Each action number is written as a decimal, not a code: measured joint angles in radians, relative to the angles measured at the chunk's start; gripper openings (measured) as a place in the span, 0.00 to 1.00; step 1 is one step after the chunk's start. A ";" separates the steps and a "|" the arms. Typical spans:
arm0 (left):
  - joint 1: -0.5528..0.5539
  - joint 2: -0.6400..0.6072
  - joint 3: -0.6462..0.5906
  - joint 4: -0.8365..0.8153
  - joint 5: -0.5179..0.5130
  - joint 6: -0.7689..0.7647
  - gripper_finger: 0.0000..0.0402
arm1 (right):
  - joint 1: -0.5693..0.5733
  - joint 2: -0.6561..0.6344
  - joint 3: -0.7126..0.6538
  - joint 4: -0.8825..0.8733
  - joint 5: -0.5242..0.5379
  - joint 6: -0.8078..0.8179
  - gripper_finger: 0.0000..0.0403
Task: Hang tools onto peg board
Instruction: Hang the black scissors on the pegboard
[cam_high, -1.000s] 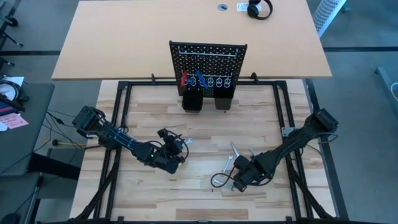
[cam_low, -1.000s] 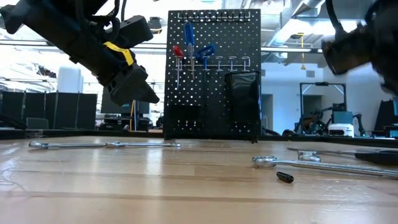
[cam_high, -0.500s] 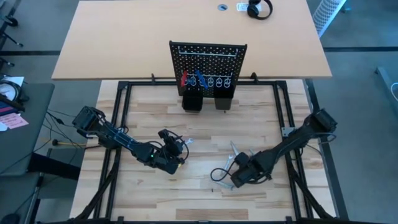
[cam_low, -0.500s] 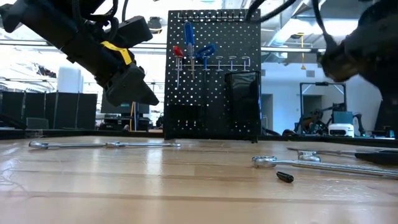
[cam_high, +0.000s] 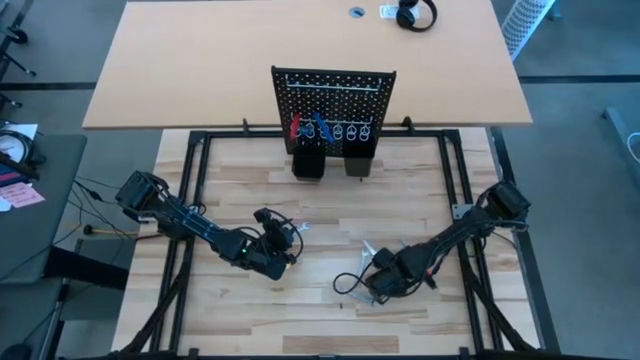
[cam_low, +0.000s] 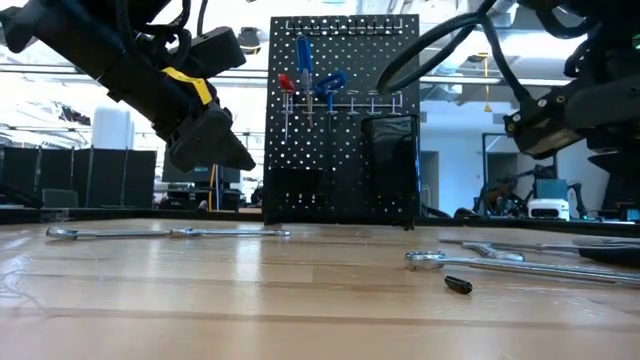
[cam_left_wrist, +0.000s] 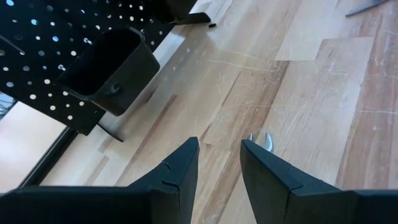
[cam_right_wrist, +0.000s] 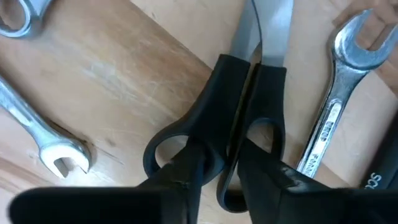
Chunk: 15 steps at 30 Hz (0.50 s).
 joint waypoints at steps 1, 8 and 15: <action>0.000 0.000 0.000 -0.001 0.000 0.000 0.28 | 0.000 0.000 0.000 0.000 0.003 -0.023 0.23; -0.002 0.000 0.000 -0.002 0.000 0.000 0.28 | 0.038 -0.046 -0.012 -0.019 0.122 -0.055 0.18; -0.002 0.000 0.000 -0.003 0.003 0.000 0.28 | 0.137 -0.202 -0.017 -0.028 0.502 -0.033 0.17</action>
